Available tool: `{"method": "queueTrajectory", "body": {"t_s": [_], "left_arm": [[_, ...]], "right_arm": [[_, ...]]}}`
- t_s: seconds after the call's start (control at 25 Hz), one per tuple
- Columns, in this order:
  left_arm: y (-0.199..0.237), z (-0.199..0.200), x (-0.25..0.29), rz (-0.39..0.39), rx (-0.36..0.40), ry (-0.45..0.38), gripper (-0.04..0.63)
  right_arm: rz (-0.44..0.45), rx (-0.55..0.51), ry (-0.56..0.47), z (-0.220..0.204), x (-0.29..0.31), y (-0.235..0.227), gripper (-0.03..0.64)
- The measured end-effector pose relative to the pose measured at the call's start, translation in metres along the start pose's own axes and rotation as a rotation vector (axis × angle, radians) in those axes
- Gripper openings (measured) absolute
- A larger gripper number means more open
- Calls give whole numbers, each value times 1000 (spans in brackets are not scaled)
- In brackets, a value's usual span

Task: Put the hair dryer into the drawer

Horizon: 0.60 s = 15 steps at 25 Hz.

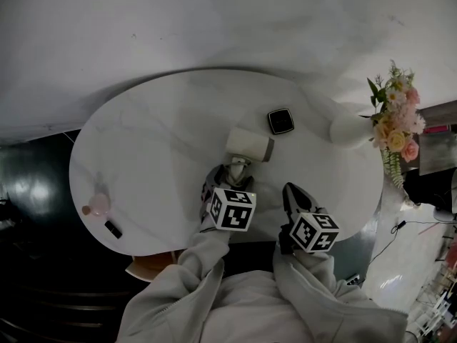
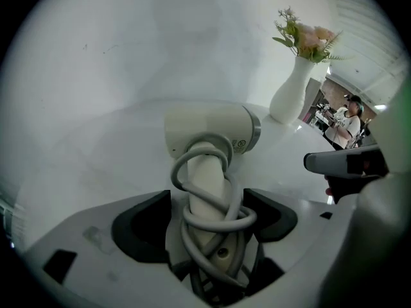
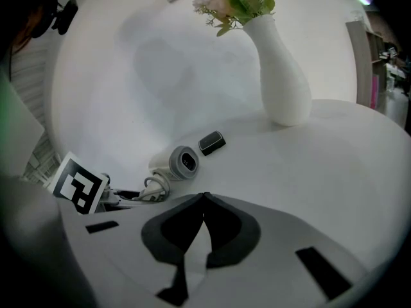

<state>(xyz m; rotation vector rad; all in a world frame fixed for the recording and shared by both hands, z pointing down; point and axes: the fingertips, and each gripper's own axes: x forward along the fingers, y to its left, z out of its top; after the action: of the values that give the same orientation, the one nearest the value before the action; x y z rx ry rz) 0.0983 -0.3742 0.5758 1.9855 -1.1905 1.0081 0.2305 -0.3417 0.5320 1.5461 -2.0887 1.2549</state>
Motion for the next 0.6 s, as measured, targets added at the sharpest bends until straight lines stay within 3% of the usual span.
{"method": "queueTrajectory", "body": {"t_s": [0.28,0.44,0.6], "left_arm": [[2,0,-2,9,11,-7,333],[3,1,-3,4,25,-22,294],[7,3,-5,-44,-16,-50,279]], "right_arm": [[4,4,15,-6,3,1,49],[-1,0,11,-5,1,-1,49],[-13,0,-1,-4,-4,-5,48]]}}
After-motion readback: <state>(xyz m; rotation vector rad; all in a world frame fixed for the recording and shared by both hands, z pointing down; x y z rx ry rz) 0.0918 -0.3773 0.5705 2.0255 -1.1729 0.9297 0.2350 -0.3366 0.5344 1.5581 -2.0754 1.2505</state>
